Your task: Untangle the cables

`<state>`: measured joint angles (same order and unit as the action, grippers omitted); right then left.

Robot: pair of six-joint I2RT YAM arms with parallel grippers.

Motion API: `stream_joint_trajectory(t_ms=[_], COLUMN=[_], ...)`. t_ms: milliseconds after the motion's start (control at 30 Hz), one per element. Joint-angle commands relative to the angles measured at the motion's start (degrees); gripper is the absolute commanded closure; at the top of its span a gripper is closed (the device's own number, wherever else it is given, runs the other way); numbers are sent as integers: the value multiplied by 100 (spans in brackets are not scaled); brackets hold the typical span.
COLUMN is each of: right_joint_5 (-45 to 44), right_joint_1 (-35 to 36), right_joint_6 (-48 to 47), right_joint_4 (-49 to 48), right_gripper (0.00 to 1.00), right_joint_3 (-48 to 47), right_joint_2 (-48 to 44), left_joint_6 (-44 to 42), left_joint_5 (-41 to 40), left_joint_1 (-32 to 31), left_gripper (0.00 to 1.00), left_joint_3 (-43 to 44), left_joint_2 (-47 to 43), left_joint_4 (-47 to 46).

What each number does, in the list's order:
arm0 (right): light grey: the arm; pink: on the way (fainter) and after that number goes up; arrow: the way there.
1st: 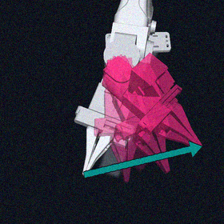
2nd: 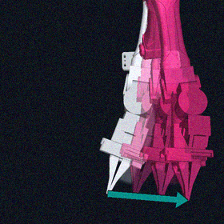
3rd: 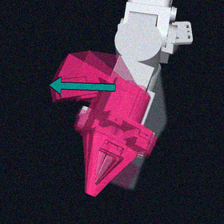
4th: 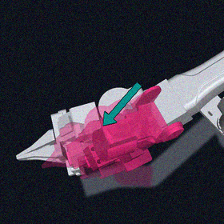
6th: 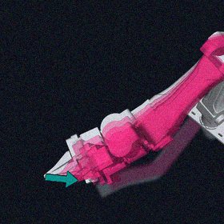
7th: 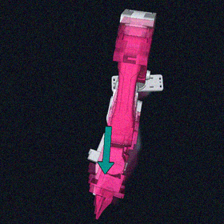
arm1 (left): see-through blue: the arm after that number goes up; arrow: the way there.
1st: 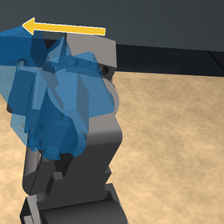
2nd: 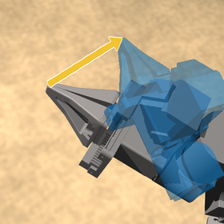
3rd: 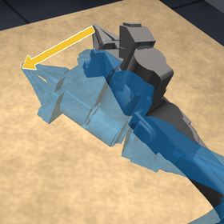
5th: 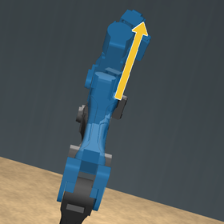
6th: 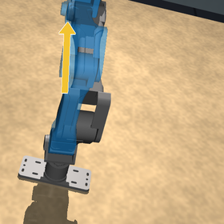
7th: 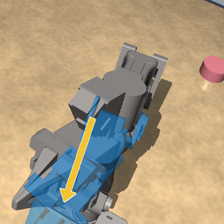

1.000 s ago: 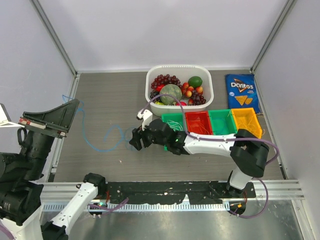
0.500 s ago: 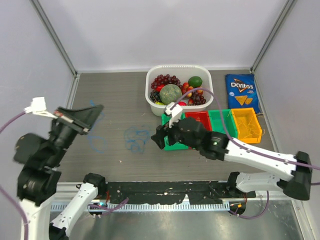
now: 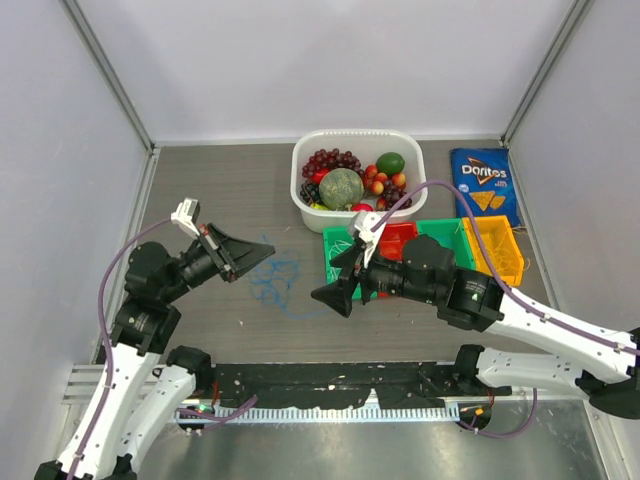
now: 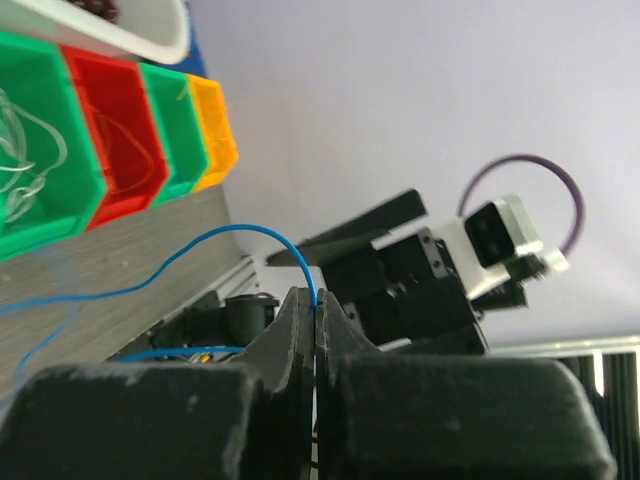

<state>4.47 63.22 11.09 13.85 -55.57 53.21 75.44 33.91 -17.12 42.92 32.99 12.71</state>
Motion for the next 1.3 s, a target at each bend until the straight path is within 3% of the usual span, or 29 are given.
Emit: stream_joint_trajectory(t_ms=[0, 300, 467, 633, 733, 867, 1033, 1100, 1267], right_joint_5=[423, 2766, 3069, 2771, 1965, 1671, 1470, 840, 222], right_joint_1=[-64, -952, -970, -847, -540, -346, -144, -30, 173], right_joint_6=[-449, -3, 103, 675, 483, 428, 333, 306, 200], right_joint_4=[-900, -2411, -2737, -3589, -3863, -4257, -4408, -4461, -4610], right_gripper=[14, 9, 8, 11, 14, 15, 20, 23, 28], right_joint_3=[-68, -630, -833, -412, -112, 196, 161, 152, 231], right_joint_2=[110, 1455, 1920, 2079, 1895, 1824, 1982, 2009, 2000], left_joint_6=[393, 445, 445, 445, 454, 489, 507, 498, 516], left_joint_5=[687, 933, 907, 679, 485, 397, 327, 292, 195], left_joint_1=[-28, -37, -37, -37, -45, -37, -37, -37, -37], left_gripper=[100, 100, 100, 100, 100, 100, 100, 100, 100], left_joint_3=[-2, 164, 217, 191, 182, 156, 147, 138, 103], left_joint_2=[-293, -425, -443, -416, -381, -338, -329, -329, -364], left_joint_4=[-1042, -1034, -1016, -867, -683, -656, -629, -612, -559])
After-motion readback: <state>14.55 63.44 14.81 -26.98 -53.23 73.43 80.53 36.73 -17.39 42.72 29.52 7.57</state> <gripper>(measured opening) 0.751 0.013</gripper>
